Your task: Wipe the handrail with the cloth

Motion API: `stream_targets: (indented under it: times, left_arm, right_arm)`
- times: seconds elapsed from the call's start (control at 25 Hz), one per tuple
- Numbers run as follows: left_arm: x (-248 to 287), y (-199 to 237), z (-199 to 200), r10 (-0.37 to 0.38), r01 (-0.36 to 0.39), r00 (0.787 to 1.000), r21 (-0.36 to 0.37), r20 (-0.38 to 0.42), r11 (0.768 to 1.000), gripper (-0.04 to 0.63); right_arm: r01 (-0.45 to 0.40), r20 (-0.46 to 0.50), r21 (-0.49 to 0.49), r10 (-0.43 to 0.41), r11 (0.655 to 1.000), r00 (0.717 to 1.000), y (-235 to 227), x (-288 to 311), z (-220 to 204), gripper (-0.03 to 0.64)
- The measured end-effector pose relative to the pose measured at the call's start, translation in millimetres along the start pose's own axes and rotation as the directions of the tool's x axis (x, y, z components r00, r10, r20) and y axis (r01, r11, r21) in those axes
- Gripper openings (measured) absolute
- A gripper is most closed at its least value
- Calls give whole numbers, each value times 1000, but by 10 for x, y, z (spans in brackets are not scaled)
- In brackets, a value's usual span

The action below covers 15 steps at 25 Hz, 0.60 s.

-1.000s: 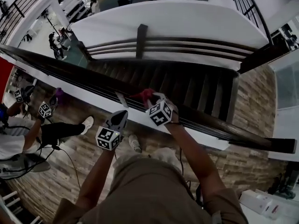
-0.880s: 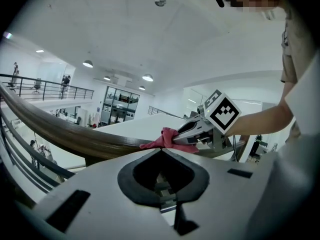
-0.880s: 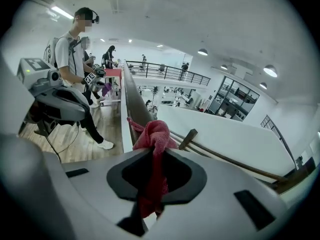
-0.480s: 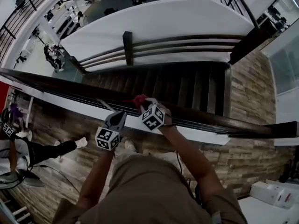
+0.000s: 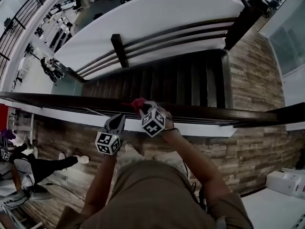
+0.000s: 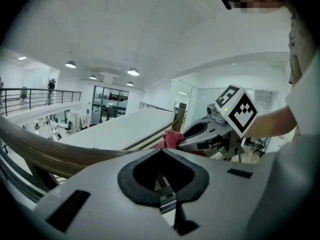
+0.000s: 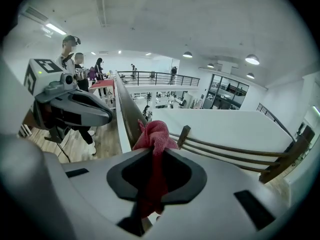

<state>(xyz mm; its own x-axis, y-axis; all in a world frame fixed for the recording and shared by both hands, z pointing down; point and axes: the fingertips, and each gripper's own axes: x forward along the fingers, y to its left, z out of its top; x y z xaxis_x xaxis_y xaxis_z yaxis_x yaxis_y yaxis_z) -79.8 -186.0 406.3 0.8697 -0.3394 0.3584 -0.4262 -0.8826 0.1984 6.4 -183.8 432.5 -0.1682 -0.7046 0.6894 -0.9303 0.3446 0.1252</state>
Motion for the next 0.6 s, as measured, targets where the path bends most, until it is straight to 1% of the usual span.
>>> stream_targets:
  times: [0.28, 0.6]
  left_arm:
    - [468, -674, 26, -27, 29, 999, 36, -39, 999, 18]
    - [906, -1330, 41, -43, 49, 997, 94, -64, 994, 18]
  right_arm:
    - [17, 25, 58, -18, 998, 1000, -458, -425, -470, 63]
    - [18, 36, 36, -19, 999, 999, -748, -805, -960, 63]
